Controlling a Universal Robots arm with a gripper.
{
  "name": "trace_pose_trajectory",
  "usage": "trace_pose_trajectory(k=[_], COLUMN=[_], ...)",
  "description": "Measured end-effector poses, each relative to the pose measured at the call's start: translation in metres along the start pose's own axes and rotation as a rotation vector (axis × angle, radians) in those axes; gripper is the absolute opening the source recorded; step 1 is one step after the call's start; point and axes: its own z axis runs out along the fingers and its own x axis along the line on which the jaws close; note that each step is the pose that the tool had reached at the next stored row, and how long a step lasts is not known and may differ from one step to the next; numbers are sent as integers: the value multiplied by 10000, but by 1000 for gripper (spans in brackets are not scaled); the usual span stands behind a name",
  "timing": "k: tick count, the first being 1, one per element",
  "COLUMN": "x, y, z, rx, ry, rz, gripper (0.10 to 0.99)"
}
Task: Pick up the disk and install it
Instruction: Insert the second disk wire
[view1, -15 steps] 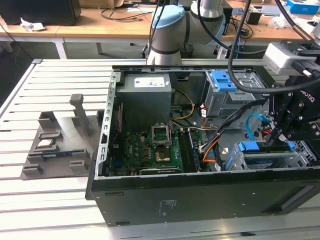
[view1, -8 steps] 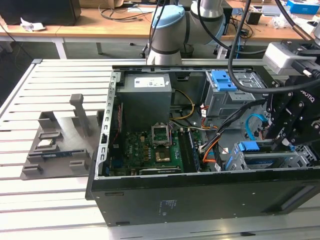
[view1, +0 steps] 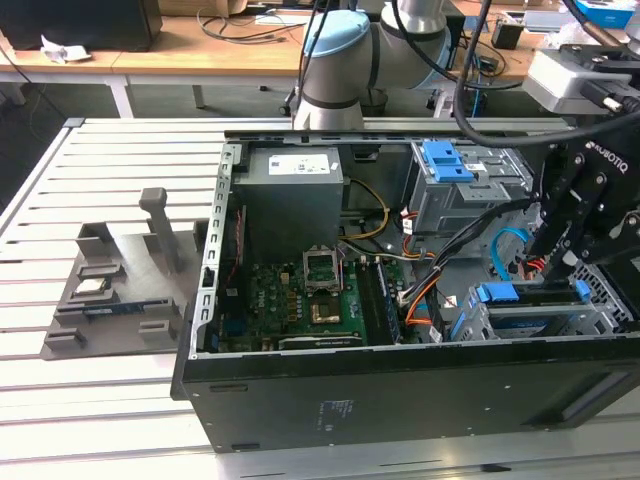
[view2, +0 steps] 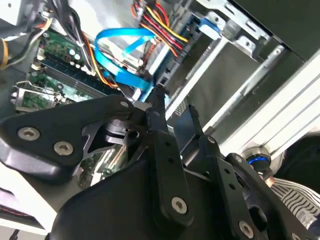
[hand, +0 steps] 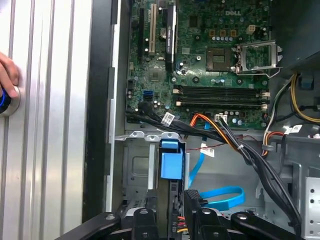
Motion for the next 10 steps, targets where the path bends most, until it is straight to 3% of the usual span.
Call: trace_pose_trajectory(k=[2,4,8,10], x=[-160,-215,-226,-226], y=[-5,-7,-3,-4], z=[-11,-14,-93,-89], rx=[0,1,1,2], ry=[2,-1,2,-84], rz=[-3,-7,-12,-18], gripper=[353,353,353,353])
